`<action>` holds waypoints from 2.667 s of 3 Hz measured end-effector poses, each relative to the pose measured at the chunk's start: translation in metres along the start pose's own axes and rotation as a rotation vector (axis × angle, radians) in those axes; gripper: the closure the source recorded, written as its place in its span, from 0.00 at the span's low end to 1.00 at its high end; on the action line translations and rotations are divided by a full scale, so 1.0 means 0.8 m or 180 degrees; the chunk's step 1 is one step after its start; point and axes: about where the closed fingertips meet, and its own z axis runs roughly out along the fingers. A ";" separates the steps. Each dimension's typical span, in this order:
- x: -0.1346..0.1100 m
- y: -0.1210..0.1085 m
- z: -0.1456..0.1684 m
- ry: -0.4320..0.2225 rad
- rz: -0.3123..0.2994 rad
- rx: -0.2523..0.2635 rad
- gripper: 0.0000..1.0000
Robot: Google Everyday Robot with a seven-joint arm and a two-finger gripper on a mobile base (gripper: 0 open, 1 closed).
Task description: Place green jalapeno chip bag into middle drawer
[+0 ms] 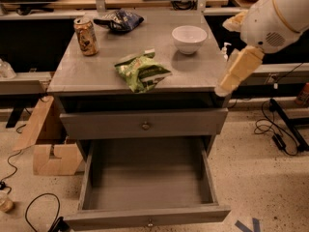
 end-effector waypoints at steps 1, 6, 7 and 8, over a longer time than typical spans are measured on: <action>-0.060 -0.044 0.051 -0.0493 -0.0174 0.0010 0.00; -0.159 -0.037 0.311 -0.0138 -0.0291 -0.0467 0.41; -0.160 -0.035 0.312 -0.0140 -0.0300 -0.0481 0.64; -0.161 -0.033 0.315 -0.0138 -0.0303 -0.0492 0.87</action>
Offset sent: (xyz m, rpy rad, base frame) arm 0.1090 0.1844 -0.0302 0.1228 -0.1376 0.1892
